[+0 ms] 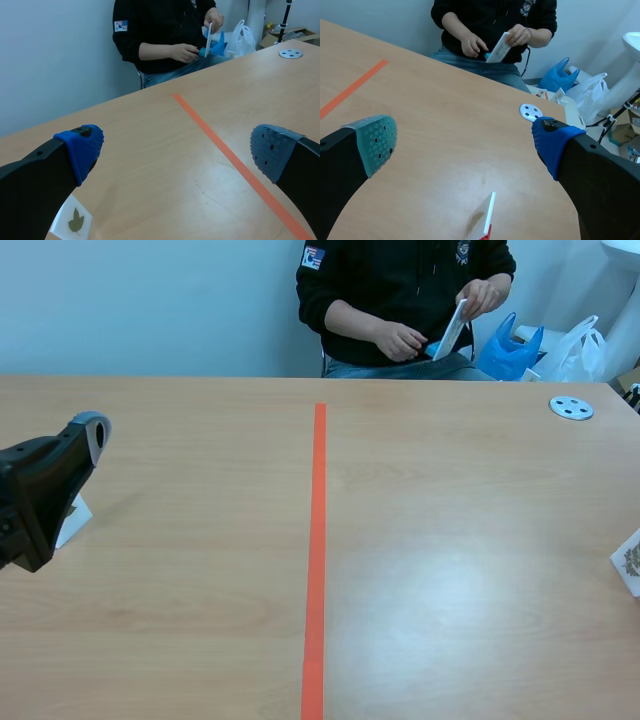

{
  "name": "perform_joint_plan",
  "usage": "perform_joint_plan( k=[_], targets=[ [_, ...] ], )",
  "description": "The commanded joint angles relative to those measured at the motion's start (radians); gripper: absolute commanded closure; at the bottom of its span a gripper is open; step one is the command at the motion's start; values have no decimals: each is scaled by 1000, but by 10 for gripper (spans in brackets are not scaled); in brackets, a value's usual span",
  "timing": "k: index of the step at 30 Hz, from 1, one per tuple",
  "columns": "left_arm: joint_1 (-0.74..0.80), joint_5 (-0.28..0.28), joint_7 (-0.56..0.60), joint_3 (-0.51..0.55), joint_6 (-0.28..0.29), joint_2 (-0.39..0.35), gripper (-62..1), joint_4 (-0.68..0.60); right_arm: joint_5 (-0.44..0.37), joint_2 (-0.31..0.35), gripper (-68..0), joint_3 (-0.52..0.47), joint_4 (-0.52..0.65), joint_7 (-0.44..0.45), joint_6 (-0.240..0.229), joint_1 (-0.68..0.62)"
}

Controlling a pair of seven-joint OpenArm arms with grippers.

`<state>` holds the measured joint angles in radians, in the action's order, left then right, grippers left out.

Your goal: Sort the leaf by its shape. The table is split by an orange tape line. A compound leaf with several leaflets goes to the left side, a simple leaf with one blade goes to the right side. Return to the home posture when a red brick is placed on the table.

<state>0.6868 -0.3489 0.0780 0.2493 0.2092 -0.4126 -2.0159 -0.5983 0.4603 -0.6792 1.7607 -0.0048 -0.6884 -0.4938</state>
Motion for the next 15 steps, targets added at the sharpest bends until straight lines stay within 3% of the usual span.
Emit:
perform_joint_plan(
  k=[1, 15],
  targets=[
    [-6, -7, 15, 0, -5, 2, -623, -16, -15, 16, -551, 0, 6, 8, 6, 12],
    [-6, -6, 24, 0, -6, 2, -623, -16, -7, 16, -551, 0, 6, 3, 7, 12]
  ],
)
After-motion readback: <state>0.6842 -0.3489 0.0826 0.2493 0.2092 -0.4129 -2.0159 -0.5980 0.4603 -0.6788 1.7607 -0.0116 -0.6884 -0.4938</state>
